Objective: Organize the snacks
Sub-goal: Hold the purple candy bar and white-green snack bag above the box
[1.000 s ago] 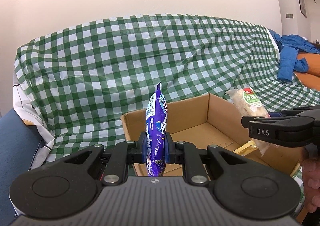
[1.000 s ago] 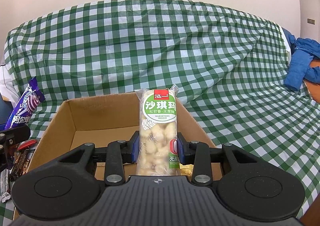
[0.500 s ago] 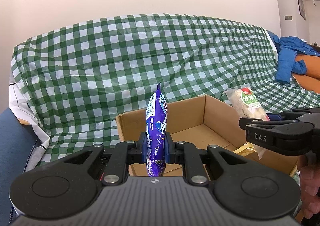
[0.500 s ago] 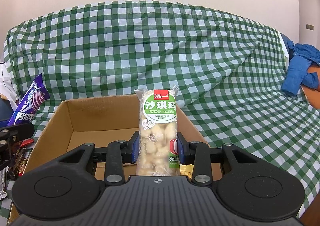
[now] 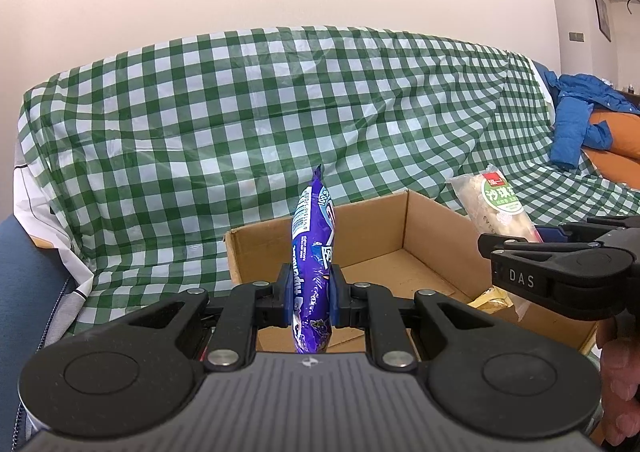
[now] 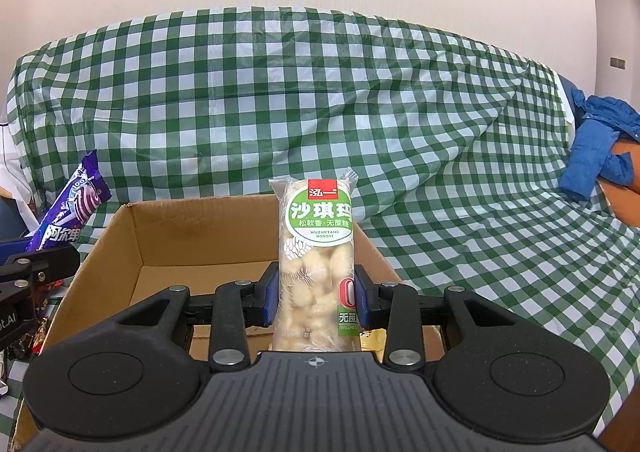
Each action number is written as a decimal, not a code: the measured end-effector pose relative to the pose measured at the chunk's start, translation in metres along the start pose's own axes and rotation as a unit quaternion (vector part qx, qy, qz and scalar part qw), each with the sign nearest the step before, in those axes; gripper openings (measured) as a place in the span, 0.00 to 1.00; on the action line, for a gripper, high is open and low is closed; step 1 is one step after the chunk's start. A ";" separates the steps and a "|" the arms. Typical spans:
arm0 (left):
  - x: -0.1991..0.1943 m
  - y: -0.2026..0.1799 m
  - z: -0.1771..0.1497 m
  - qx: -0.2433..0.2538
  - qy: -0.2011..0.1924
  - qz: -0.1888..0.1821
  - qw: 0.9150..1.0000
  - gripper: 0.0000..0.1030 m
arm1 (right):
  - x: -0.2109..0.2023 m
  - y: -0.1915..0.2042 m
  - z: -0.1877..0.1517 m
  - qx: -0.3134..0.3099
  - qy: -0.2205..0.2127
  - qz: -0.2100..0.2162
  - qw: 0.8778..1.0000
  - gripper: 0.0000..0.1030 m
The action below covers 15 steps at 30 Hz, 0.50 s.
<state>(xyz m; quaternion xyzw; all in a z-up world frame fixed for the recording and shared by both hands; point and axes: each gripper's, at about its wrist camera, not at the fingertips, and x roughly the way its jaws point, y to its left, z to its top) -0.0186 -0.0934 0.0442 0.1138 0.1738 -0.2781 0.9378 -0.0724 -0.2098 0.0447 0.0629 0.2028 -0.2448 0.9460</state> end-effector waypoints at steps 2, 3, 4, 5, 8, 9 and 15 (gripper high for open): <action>0.001 -0.001 0.000 -0.001 0.000 0.000 1.000 0.17 | 0.000 0.000 0.000 0.000 -0.001 -0.001 1.000 0.37; 0.002 -0.002 0.001 -0.002 0.000 0.000 1.000 0.17 | 0.000 0.000 0.000 0.000 -0.001 -0.002 1.000 0.37; 0.002 -0.002 0.001 -0.002 0.000 0.000 1.000 0.17 | 0.000 0.000 0.000 0.000 -0.002 -0.002 1.000 0.37; 0.002 -0.002 0.001 -0.002 0.000 0.000 1.000 0.17 | 0.000 0.000 0.000 0.000 -0.002 -0.002 1.000 0.37; 0.003 -0.002 0.002 -0.003 0.000 0.000 1.000 0.17 | -0.001 0.001 0.000 -0.002 -0.003 -0.002 1.000 0.37; 0.004 -0.003 0.002 -0.004 0.000 0.001 1.000 0.17 | -0.001 0.001 0.000 -0.003 -0.003 -0.002 1.000 0.37; 0.004 -0.002 0.003 -0.007 0.001 0.001 1.000 0.17 | -0.003 0.002 0.001 -0.008 -0.008 -0.003 1.000 0.37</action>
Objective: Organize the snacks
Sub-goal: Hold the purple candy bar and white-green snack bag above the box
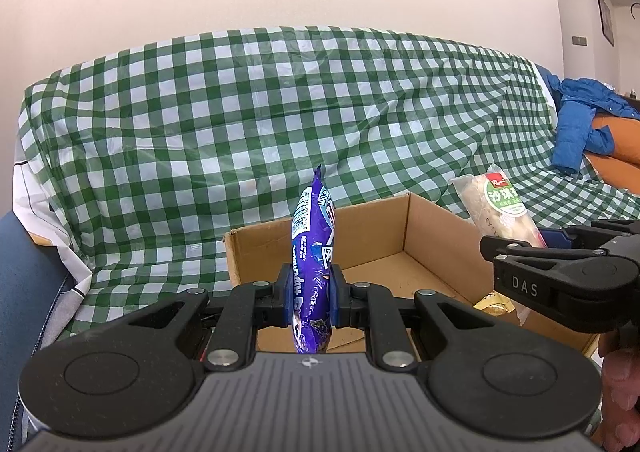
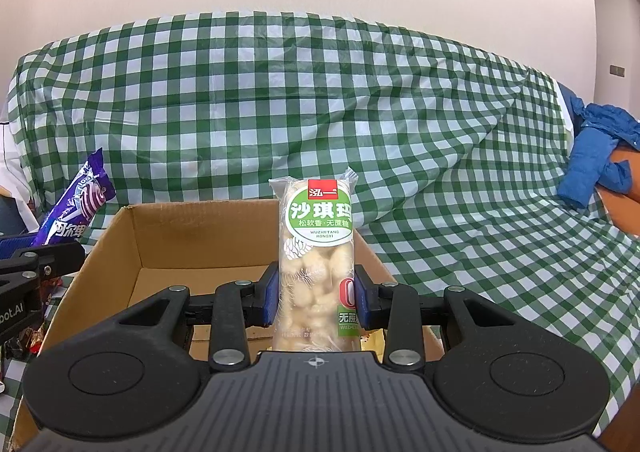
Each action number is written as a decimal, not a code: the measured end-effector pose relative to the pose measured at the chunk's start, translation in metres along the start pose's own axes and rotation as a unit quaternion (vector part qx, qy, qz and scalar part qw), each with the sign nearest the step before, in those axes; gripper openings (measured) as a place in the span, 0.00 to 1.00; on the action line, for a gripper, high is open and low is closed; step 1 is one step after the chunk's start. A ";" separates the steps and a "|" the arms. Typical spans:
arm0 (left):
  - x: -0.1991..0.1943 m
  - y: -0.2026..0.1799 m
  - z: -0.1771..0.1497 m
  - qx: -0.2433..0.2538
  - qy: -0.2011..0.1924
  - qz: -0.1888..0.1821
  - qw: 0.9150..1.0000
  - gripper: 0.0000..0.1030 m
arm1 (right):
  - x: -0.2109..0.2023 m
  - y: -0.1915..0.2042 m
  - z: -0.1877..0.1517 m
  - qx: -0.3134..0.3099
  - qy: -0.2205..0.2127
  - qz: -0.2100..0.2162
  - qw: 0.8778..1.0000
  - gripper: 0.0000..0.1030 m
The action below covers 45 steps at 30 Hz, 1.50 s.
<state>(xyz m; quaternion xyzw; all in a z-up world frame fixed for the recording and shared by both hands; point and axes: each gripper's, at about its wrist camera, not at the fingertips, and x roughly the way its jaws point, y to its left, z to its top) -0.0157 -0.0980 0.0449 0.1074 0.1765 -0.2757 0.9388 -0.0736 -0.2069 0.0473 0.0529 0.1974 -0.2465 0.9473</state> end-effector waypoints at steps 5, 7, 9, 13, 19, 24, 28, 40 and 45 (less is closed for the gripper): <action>0.000 0.000 0.000 -0.001 0.000 0.000 1.000 0.17 | 0.000 0.000 0.001 -0.001 -0.001 0.000 1.000 0.37; 0.000 0.000 0.000 0.000 0.000 0.001 1.000 0.17 | -0.001 0.000 0.001 -0.001 -0.001 0.000 1.000 0.37; 0.000 -0.001 0.000 -0.001 0.000 0.000 1.000 0.17 | -0.001 0.000 0.000 -0.001 -0.001 0.000 1.000 0.37; 0.000 0.000 0.000 -0.001 0.000 0.000 1.000 0.17 | -0.001 0.001 0.002 -0.003 -0.002 0.000 1.000 0.37; 0.001 -0.001 0.001 -0.002 0.001 0.001 1.000 0.17 | -0.003 0.000 0.003 -0.006 -0.004 0.002 1.000 0.37; 0.001 -0.002 0.001 -0.001 0.001 0.002 1.000 0.17 | -0.003 0.000 0.006 -0.007 -0.007 0.002 1.000 0.37; 0.002 -0.003 0.002 -0.002 0.002 0.002 1.000 0.17 | -0.003 -0.001 0.006 -0.008 -0.009 0.003 1.000 0.37; 0.005 -0.003 0.003 -0.003 0.002 0.004 1.000 0.17 | -0.004 -0.001 0.007 -0.009 -0.012 0.005 1.000 0.37; 0.007 -0.002 0.003 -0.004 0.003 0.005 1.000 0.17 | -0.006 -0.001 0.008 -0.011 -0.016 0.007 1.000 0.37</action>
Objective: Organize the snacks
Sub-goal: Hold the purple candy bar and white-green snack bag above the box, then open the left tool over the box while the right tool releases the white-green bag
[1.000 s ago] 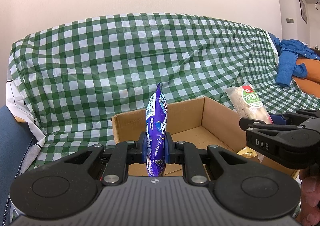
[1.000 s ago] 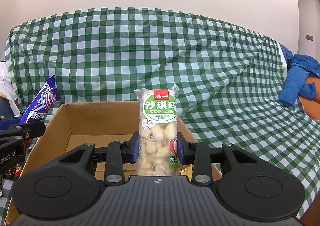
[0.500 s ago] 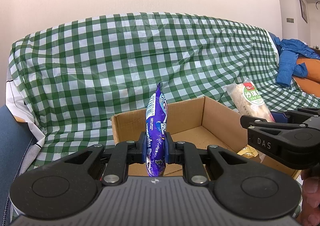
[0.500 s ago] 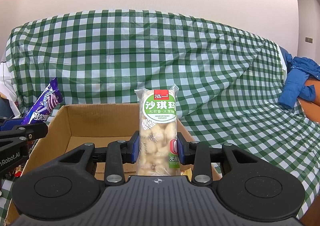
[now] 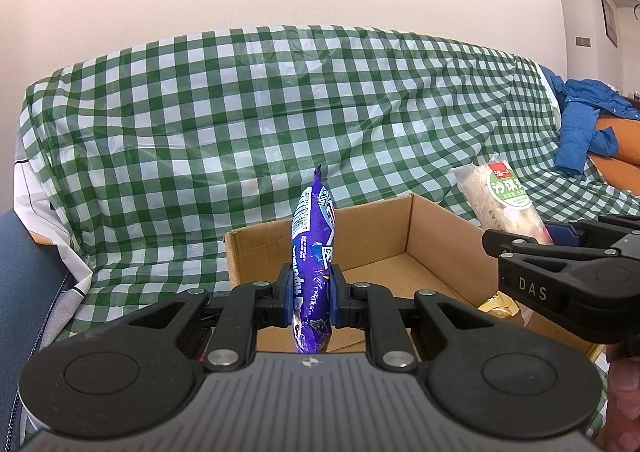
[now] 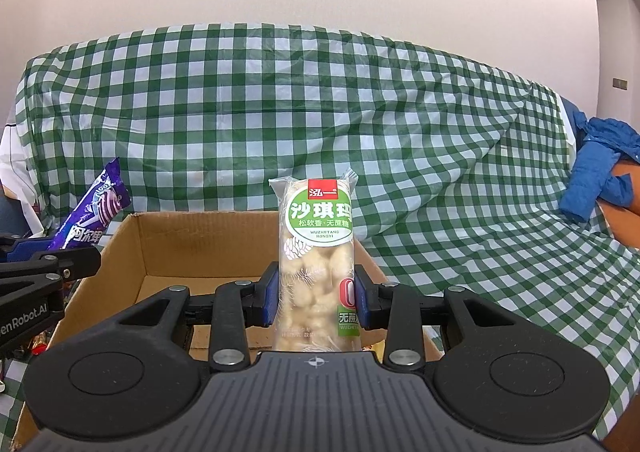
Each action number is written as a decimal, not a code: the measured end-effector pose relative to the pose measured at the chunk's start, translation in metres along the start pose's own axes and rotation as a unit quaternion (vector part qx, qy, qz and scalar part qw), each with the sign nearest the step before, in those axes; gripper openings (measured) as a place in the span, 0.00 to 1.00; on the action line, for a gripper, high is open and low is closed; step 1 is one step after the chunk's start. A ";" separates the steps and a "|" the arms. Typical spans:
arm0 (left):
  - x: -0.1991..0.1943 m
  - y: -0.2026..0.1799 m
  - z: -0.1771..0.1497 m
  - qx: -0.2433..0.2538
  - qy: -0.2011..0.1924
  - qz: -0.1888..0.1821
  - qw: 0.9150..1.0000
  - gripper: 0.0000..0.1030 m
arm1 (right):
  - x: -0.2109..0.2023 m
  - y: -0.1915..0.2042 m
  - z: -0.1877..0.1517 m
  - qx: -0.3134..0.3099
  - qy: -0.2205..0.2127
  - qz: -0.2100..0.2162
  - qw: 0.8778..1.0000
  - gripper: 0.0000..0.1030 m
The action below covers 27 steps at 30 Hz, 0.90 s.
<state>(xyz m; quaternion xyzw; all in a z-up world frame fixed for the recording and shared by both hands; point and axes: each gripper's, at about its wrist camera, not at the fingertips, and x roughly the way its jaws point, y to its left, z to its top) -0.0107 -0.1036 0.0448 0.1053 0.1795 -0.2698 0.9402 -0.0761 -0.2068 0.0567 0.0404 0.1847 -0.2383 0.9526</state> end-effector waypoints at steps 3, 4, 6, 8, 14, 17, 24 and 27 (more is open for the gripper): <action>0.001 0.000 0.001 0.000 0.000 0.001 1.000 0.17 | -0.001 -0.001 0.000 -0.001 -0.005 -0.001 1.000 0.37; 0.001 0.001 0.001 -0.001 0.000 0.001 1.000 0.17 | -0.001 -0.001 0.000 -0.001 -0.007 -0.001 1.000 0.37; 0.001 0.001 0.001 -0.002 0.000 0.001 1.000 0.17 | -0.002 -0.002 0.000 -0.001 -0.009 -0.001 1.000 0.37; 0.003 0.002 0.002 -0.003 0.002 -0.003 1.000 0.18 | -0.002 -0.002 0.000 0.000 -0.010 0.000 1.000 0.37; -0.001 0.006 0.003 0.004 -0.009 0.011 1.000 0.60 | 0.006 0.005 -0.005 -0.017 0.022 0.002 1.000 0.73; -0.002 0.014 0.003 0.000 -0.008 0.024 1.000 0.58 | 0.007 0.005 -0.002 -0.017 0.018 0.003 1.000 0.73; -0.008 0.054 -0.001 -0.027 0.021 0.061 0.998 0.40 | 0.003 0.013 -0.004 -0.026 0.016 0.009 0.999 0.73; -0.009 0.080 -0.003 -0.064 0.045 0.080 0.994 0.26 | -0.001 0.018 -0.005 -0.032 0.015 0.015 0.999 0.72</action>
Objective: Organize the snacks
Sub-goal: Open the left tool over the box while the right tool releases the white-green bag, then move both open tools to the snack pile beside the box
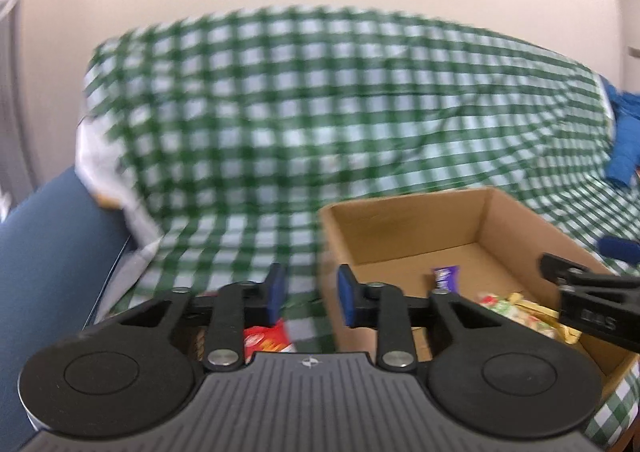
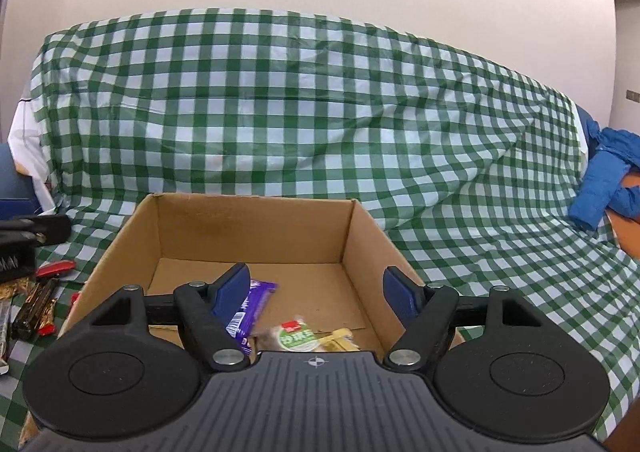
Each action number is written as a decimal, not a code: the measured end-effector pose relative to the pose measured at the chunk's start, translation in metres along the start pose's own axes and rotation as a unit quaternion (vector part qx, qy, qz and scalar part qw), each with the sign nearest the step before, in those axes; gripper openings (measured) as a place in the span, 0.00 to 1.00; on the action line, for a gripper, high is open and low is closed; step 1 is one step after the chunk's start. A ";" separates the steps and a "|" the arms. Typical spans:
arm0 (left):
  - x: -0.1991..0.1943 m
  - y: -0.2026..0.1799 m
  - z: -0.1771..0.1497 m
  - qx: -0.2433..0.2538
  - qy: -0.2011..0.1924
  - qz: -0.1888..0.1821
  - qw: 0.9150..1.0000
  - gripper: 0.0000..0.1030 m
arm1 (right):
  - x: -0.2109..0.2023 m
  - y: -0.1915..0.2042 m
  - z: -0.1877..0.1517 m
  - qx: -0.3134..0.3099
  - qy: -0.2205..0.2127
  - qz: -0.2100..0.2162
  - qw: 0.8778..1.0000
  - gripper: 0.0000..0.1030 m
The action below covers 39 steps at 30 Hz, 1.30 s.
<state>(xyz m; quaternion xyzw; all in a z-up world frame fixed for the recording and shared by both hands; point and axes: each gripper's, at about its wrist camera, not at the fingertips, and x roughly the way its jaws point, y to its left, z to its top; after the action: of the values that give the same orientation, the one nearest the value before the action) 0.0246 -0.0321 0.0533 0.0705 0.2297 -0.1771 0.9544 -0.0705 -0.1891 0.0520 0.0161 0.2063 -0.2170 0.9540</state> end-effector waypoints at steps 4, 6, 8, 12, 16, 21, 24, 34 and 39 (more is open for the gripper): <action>0.003 0.036 -0.001 -0.051 0.035 0.036 0.997 0.24 | -0.001 0.007 0.001 -0.010 -0.005 0.009 1.000 0.70; 0.007 0.052 -0.004 -0.070 0.052 0.051 0.995 0.24 | -0.003 0.010 0.001 -0.013 -0.008 0.015 1.000 0.65; 0.009 0.066 -0.013 -0.079 0.065 0.065 0.993 0.24 | -0.007 0.015 0.000 -0.014 -0.007 0.024 1.000 0.55; 0.032 0.096 -0.035 -0.117 0.138 0.096 0.979 0.27 | -0.009 0.018 0.000 -0.011 -0.002 0.039 0.999 0.47; 0.048 0.126 -0.058 -0.162 0.178 0.122 0.963 0.46 | -0.012 0.020 -0.001 -0.010 -0.003 0.048 0.999 0.47; 0.065 0.141 -0.081 -0.195 0.215 0.121 0.949 0.61 | -0.010 0.025 -0.004 -0.014 0.005 0.059 0.998 0.47; 0.072 0.141 -0.096 -0.194 0.237 0.126 0.944 0.60 | -0.009 0.030 -0.005 -0.020 0.008 0.069 0.997 0.47; 0.061 0.156 -0.096 -0.208 0.229 0.141 0.940 0.27 | -0.027 0.091 0.010 -0.124 0.007 0.144 0.982 0.47; 0.062 0.164 -0.099 -0.230 0.241 0.140 0.933 0.31 | -0.019 0.163 0.014 -0.162 0.060 0.200 0.965 0.47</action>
<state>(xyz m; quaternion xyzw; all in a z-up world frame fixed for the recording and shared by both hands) 0.0964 0.1221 -0.0543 -0.0786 0.4746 0.0386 0.8758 -0.0116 -0.0359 0.0631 -0.0843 0.2876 0.0157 0.9539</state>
